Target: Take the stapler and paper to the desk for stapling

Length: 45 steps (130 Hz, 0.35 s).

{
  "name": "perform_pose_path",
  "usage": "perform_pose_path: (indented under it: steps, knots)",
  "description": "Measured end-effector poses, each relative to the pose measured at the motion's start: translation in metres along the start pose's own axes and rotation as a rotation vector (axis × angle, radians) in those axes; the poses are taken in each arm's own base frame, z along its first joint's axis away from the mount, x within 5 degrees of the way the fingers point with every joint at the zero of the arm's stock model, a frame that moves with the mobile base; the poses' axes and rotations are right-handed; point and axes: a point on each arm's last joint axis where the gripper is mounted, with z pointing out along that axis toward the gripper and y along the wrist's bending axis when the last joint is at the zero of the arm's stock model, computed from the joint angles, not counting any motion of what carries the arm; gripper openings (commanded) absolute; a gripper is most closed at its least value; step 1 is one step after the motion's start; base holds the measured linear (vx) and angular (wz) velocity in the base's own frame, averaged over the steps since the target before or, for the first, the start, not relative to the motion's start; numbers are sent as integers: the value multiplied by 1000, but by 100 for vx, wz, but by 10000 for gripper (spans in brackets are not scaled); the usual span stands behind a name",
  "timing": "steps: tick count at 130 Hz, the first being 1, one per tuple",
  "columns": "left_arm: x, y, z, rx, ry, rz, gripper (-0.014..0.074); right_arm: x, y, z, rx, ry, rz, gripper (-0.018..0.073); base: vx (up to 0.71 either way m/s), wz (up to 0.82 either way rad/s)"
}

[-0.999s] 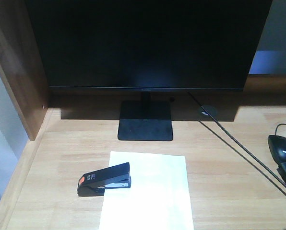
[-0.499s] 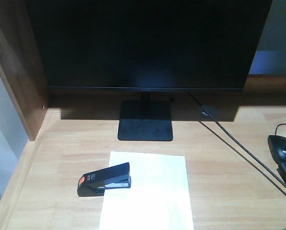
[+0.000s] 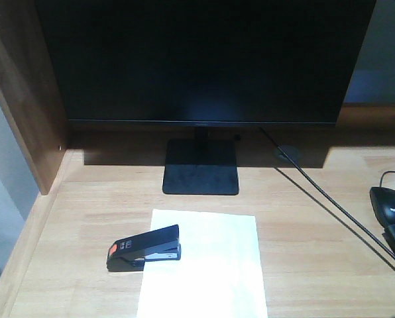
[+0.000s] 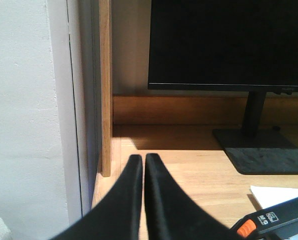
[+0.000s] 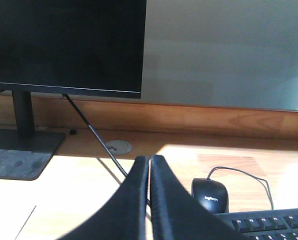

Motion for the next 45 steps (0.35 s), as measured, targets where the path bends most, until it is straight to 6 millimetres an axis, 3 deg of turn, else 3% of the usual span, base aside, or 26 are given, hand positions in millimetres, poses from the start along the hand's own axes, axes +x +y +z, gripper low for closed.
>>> perform_pose_path:
  steps: [45]
  knots:
    - [0, 0, 0, 0, 0, 0, -6, 0, 0, 0, 0, 0, 0, -7, 0, 0]
